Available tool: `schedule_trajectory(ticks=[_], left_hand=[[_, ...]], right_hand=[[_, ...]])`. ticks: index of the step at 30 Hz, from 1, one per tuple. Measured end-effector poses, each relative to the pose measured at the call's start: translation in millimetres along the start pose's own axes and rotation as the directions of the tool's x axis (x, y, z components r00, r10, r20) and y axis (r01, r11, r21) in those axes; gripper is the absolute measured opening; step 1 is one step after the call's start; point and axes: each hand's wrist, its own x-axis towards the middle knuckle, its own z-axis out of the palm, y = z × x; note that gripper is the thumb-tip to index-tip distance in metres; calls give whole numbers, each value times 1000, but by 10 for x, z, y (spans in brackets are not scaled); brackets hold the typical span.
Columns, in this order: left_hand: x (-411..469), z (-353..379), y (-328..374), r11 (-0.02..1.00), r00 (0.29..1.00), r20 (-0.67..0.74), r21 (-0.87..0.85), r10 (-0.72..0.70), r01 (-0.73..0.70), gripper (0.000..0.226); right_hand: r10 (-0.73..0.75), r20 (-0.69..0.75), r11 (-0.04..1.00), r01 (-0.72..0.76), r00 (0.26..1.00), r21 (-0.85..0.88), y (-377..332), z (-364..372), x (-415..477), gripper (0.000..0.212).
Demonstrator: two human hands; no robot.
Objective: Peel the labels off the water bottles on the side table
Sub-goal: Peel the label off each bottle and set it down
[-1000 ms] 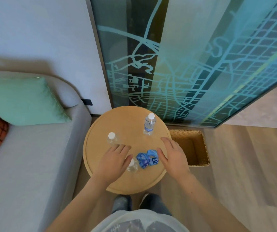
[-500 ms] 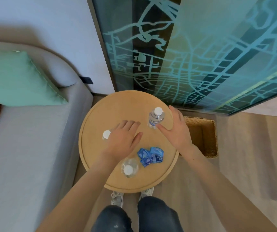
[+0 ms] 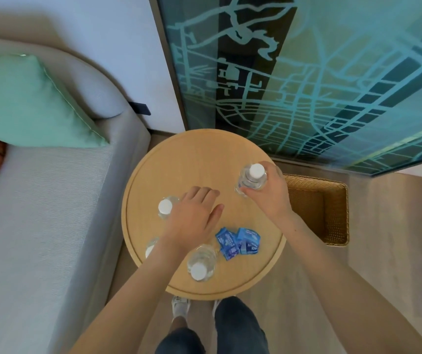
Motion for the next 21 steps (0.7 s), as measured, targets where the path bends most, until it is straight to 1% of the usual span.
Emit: schedule_trajectory(ticks=[2, 3, 5, 7, 11, 14, 18, 21], left_hand=[[-19, -36, 28, 1000, 1000, 4, -9, -5, 5, 48], [-30, -54, 42, 1000, 1000, 0, -11, -4, 4, 43], [-58, -103, 68, 1000, 1000, -14, -5, 7, -7, 32], [-94, -179, 114, 1000, 999, -32, -3, 27, -28, 28], [-204, -404, 249, 997, 994, -79, 4, 74, -73, 26], [-310, -650, 377, 995, 989, -105, 4, 102, -102, 28], [-463, -1031, 570, 987, 974, -162, 17, 161, -160, 29], [-569, -1301, 667, 967, 939, -234, 79, 254, -242, 26]], right_hand=[[-3, 1, 1000, 3, 1000, 11, -34, -53, -46, 70], [-11, -4, 1000, 12, 1000, 26, -66, -96, -84, 69], [-37, -28, 996, 39, 999, 85, -159, -214, -196, 61], [-57, -60, 986, 66, 997, 152, -294, -371, -341, 55], [-47, -91, 955, 71, 995, 289, -611, -739, -652, 59], [-58, -78, 921, 83, 995, 381, -917, -1063, -880, 65], [-167, -98, 880, 193, 981, 433, -1395, -1493, -1182, 63], [-241, -148, 849, 282, 959, 447, -1774, -1759, -1418, 63]])
